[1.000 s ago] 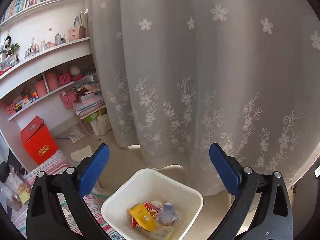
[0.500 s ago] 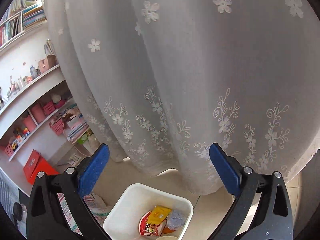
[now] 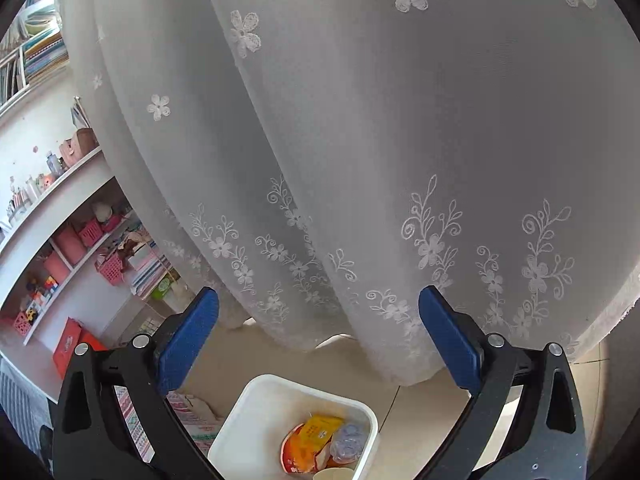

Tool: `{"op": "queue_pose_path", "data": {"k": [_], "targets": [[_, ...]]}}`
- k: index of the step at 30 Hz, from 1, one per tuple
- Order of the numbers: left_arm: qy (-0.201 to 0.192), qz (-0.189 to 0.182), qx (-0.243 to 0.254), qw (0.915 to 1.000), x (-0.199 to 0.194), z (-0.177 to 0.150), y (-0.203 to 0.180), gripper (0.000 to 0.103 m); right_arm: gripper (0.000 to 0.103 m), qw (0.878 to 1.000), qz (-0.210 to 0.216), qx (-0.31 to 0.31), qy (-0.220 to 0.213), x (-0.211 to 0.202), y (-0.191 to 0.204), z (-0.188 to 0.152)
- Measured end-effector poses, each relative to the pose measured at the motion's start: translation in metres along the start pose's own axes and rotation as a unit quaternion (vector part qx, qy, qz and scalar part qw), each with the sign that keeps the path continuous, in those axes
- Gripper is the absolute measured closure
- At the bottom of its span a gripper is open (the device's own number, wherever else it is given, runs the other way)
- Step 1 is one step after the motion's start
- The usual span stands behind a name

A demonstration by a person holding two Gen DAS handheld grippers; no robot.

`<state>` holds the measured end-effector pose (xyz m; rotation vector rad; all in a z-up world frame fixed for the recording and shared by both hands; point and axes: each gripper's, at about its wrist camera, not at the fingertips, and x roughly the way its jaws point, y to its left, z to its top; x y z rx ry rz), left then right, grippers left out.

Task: Collect trash
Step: 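Move the left tool over the bin and release the orange peels, then grasp the milk carton with the left tool while the right tool grasps the blue box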

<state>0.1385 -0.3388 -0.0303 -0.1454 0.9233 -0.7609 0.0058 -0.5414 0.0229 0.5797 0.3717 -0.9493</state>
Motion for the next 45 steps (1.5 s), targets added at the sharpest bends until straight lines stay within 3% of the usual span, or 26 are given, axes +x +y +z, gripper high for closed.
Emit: {"op": "queue_pose_path", "data": {"k": [8, 13, 17, 22, 27, 29, 34, 37, 38, 39, 43, 45], "targets": [[-0.01, 0.104, 0.026, 0.9942, -0.025, -0.005, 0.038, 0.019, 0.007, 0.996, 0.028, -0.071, 0.051, -0.001, 0.042, -0.03], [0.043, 0.191, 0.07, 0.9782, -0.033, -0.013, 0.084, 0.017, 0.007, 0.979, 0.064, -0.166, 0.099, -0.003, 0.088, -0.066], [0.103, 0.245, 0.088, 0.9599, -0.044, -0.023, 0.143, 0.017, 0.007, 0.962, 0.075, -0.238, 0.109, -0.016, 0.121, -0.097], [0.177, 0.312, 0.087, 0.9294, -0.065, -0.029, 0.225, 0.017, 0.007, 0.95, 0.102, -0.27, 0.122, -0.031, 0.147, -0.121], [0.263, 0.339, 0.089, 0.899, -0.071, -0.046, 0.287, 0.017, 0.007, 0.932, 0.135, -0.278, 0.188, -0.028, 0.165, -0.144], [0.284, 0.34, 0.08, 0.8928, -0.07, -0.055, 0.306, 0.017, 0.007, 0.924, 0.146, -0.283, 0.21, -0.029, 0.172, -0.154], [0.319, 0.321, 0.072, 0.8886, -0.054, -0.076, 0.334, 0.017, 0.007, 0.902, 0.171, -0.303, 0.256, -0.03, 0.187, -0.179], [0.334, 0.324, 0.082, 0.8815, -0.046, -0.087, 0.345, 0.018, 0.007, 0.882, 0.191, -0.304, 0.306, -0.029, 0.195, -0.196], [0.334, 0.32, 0.082, 0.8828, -0.046, -0.088, 0.348, 0.02, 0.007, 0.874, 0.198, -0.303, 0.323, -0.028, 0.197, -0.202], [0.334, 0.309, 0.078, 0.887, -0.047, -0.089, 0.351, 0.035, 0.007, 0.867, 0.206, -0.302, 0.338, -0.029, 0.2, -0.208], [0.316, 0.286, 0.081, 0.9009, -0.061, -0.091, 0.355, 0.037, 0.007, 0.842, 0.221, -0.314, 0.38, -0.034, 0.208, -0.232], [0.293, 0.3, 0.073, 0.9051, -0.076, -0.089, 0.358, 0.038, 0.007, 0.832, 0.226, -0.322, 0.392, -0.037, 0.211, -0.242]]}}
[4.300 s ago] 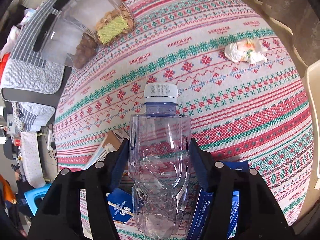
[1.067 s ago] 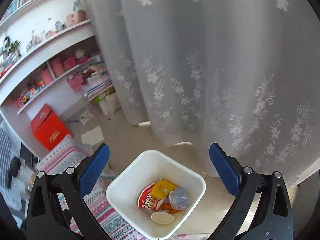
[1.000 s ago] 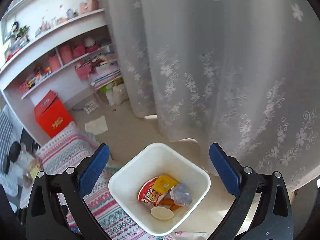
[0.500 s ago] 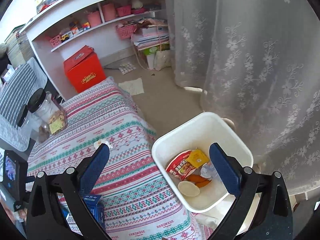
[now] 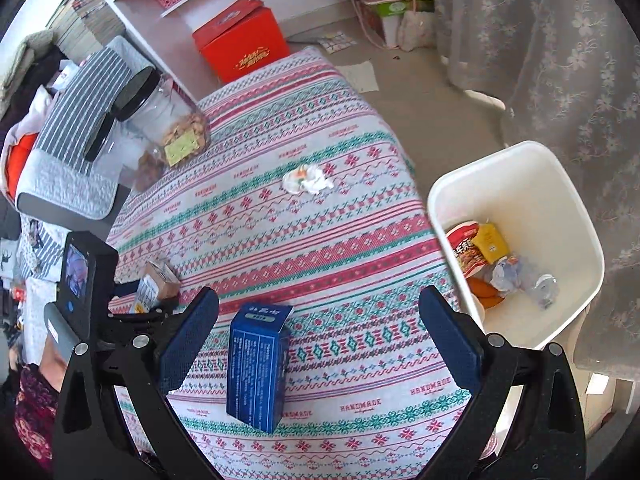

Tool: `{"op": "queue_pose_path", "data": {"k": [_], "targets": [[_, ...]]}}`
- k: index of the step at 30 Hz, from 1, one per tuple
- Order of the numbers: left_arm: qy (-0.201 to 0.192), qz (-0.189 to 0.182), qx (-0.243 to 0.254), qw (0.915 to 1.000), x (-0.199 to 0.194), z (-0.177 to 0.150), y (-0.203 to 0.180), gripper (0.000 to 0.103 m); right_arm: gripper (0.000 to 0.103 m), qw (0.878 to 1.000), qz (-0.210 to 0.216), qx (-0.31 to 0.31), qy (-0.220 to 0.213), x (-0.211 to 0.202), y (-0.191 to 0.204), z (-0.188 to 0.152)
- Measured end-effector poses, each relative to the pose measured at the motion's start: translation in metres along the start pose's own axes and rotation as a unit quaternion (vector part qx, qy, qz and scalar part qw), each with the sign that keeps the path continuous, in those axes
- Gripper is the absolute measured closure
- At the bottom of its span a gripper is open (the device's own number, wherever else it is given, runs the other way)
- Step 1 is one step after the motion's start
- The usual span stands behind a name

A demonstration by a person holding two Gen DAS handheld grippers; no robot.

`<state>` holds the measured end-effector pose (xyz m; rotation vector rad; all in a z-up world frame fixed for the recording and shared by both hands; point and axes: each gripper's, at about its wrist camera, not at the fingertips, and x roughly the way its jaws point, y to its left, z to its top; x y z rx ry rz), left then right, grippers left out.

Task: Collect trash
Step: 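Grasp the milk carton with the left tool while the right tool grasps the blue box, then drop the blue box into the bin with the right tool while the left tool drops the milk carton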

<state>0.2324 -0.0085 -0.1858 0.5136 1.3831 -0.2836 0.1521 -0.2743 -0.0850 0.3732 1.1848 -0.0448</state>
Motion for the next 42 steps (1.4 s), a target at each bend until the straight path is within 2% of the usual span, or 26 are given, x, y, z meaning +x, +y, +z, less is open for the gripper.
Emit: {"op": "queue_pose_path", "data": {"k": [3, 6, 8, 11, 14, 16, 17, 20, 21, 24, 27, 31, 34, 38, 42], "targets": [[-0.052, 0.013, -0.072, 0.9959, -0.032, -0.012, 0.031, 0.038, 0.007, 1.0, 0.006, -0.014, 0.02, 0.009, 0.016, -0.008], [-0.132, -0.005, -0.152, 0.9795, -0.083, -0.036, 0.062, 0.038, 0.007, 0.998, 0.004, -0.037, 0.041, 0.021, 0.033, -0.019], [-0.186, -0.022, -0.197, 0.9623, -0.121, -0.058, 0.071, 0.038, 0.007, 0.997, -0.006, -0.054, 0.055, 0.032, 0.047, -0.028], [-0.258, -0.054, -0.26, 0.929, -0.173, -0.093, 0.069, 0.038, 0.007, 0.994, -0.033, -0.075, 0.075, 0.053, 0.062, -0.041], [-0.308, -0.071, -0.303, 0.8989, -0.195, -0.127, 0.067, 0.038, 0.008, 0.992, -0.058, -0.074, 0.086, 0.074, 0.069, -0.051], [-0.328, -0.092, -0.324, 0.8825, -0.193, -0.144, 0.062, 0.038, 0.01, 0.991, -0.063, -0.063, 0.1, 0.087, 0.07, -0.056], [-0.331, -0.093, -0.329, 0.8795, -0.187, -0.147, 0.063, 0.038, 0.012, 0.99, -0.063, -0.059, 0.109, 0.094, 0.071, -0.058], [-0.312, -0.086, -0.32, 0.8905, -0.171, -0.143, 0.061, 0.038, 0.021, 0.988, -0.065, -0.056, 0.127, 0.107, 0.074, -0.065], [-0.31, -0.085, -0.318, 0.8919, -0.168, -0.142, 0.062, 0.038, 0.024, 0.988, -0.068, -0.059, 0.128, 0.11, 0.076, -0.066], [-0.304, -0.088, -0.322, 0.8924, -0.162, -0.141, 0.065, 0.038, 0.046, 0.986, -0.074, -0.065, 0.133, 0.12, 0.078, -0.067], [-0.3, -0.094, -0.327, 0.8911, -0.158, -0.141, 0.067, 0.038, 0.047, 0.989, -0.065, -0.054, 0.125, 0.121, 0.077, -0.062], [-0.29, -0.092, -0.336, 0.8911, -0.148, -0.14, 0.067, 0.038, 0.047, 0.995, -0.032, -0.045, 0.08, 0.101, 0.08, -0.044], [-0.288, -0.088, -0.347, 0.8881, -0.143, -0.141, 0.069, 0.038, 0.047, 0.999, -0.011, -0.046, 0.023, 0.074, 0.085, -0.03], [-0.301, -0.082, -0.365, 0.8773, -0.144, -0.143, 0.07, 0.038, 0.047, 0.997, 0.008, -0.05, -0.058, 0.035, 0.091, -0.014], [-0.325, -0.074, -0.379, 0.8633, -0.15, -0.145, 0.07, 0.038, 0.047, 0.987, 0.0, -0.063, -0.146, 0.001, 0.097, -0.009]]}}
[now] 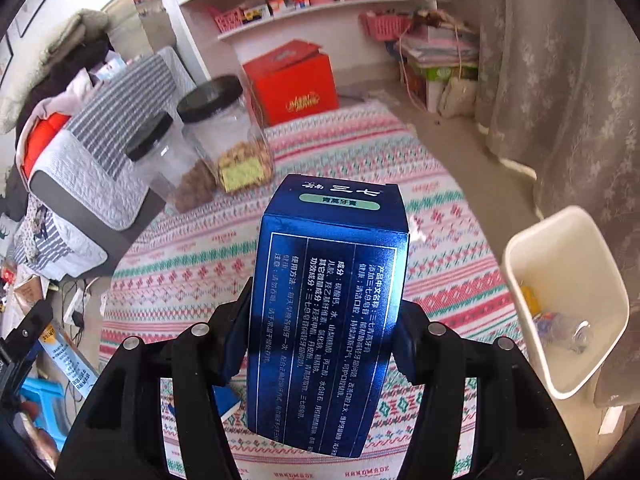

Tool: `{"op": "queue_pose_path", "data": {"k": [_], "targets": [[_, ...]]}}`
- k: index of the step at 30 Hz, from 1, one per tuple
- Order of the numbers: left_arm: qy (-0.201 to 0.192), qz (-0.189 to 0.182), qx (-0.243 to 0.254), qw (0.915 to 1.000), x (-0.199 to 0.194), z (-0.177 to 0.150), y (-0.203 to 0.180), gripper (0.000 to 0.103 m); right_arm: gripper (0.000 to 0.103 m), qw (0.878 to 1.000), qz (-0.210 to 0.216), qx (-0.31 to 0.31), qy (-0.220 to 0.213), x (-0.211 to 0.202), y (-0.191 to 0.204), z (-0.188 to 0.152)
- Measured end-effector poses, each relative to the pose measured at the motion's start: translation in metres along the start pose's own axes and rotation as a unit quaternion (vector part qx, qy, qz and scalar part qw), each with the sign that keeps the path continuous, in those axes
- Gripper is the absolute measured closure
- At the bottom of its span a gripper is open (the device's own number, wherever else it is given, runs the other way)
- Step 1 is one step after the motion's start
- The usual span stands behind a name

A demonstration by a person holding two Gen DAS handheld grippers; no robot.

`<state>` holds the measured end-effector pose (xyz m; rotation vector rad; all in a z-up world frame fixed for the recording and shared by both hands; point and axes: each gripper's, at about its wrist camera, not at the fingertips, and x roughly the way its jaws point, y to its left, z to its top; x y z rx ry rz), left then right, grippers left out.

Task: Collect trash
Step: 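Drop the blue box into the bin with the right tool while the left tool drops the milk carton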

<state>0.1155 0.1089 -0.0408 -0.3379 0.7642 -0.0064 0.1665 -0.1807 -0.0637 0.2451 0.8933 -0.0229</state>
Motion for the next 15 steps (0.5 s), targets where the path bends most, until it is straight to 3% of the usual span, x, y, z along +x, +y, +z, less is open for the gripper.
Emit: {"op": "queue_pose_path", "data": {"k": [8, 15], "targets": [[-0.05, 0.002, -0.001, 0.9987, -0.012, 0.004, -0.007, 0.038, 0.047, 0.988, -0.065, -0.012, -0.137, -0.042, -0.015, 0.013], [-0.052, 0.0, 0.002, 0.9987, -0.009, 0.004, -0.014, 0.038, 0.047, 0.974, -0.13, 0.014, -0.184, -0.061, -0.055, 0.021]]}}
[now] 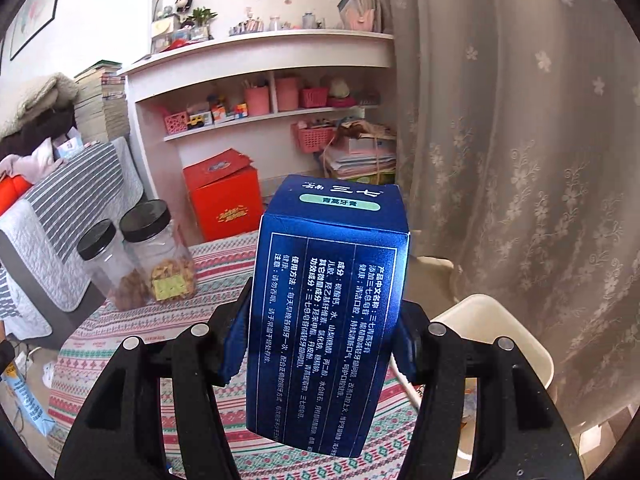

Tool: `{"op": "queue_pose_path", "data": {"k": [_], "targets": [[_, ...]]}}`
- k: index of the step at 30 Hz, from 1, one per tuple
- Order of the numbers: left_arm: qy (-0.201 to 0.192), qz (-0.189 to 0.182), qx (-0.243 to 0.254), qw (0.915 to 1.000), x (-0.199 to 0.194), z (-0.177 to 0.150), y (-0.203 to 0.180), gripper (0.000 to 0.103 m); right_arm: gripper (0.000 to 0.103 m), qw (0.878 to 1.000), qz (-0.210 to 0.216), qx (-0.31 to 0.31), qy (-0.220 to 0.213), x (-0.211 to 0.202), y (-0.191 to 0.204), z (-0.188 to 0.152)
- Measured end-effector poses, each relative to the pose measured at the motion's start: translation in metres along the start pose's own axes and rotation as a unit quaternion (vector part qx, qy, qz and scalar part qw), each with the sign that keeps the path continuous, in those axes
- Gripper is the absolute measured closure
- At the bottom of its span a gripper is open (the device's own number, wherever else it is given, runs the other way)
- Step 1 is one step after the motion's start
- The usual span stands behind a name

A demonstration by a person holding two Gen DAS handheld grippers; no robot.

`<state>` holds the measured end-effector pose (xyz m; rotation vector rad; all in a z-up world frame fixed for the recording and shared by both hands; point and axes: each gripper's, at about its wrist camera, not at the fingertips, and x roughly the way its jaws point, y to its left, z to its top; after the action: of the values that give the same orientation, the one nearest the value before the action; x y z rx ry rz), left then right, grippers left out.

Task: Collect trash
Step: 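Drop the blue box into the bin with the right tool while the left tool drops the milk carton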

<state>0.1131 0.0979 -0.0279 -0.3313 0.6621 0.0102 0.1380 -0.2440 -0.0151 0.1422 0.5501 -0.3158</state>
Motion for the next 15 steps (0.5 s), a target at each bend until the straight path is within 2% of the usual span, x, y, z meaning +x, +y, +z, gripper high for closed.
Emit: {"op": "queue_pose_path", "data": {"k": [7, 12, 13, 14, 15], "targets": [[0.003, -0.006, 0.01, 0.9999, 0.007, -0.005, -0.016, 0.038, 0.047, 0.995, -0.089, 0.029, -0.026, 0.001, -0.053, 0.008], [0.008, -0.014, 0.022, 0.9996, 0.013, -0.011, -0.032, 0.038, 0.046, 0.984, -0.169, 0.048, 0.002, 0.015, -0.097, 0.008], [0.009, -0.015, 0.026, 0.9995, 0.015, -0.013, -0.037, 0.038, 0.044, 0.982, -0.182, 0.051, 0.015, 0.019, -0.105, 0.007], [0.011, -0.019, 0.029, 0.9993, 0.016, -0.014, -0.042, 0.038, 0.035, 0.98, -0.192, 0.05, 0.03, 0.023, -0.112, 0.006], [0.013, -0.023, 0.033, 0.9991, 0.018, -0.015, -0.048, 0.038, 0.029, 0.978, -0.198, 0.048, 0.04, 0.025, -0.119, 0.004]]}}
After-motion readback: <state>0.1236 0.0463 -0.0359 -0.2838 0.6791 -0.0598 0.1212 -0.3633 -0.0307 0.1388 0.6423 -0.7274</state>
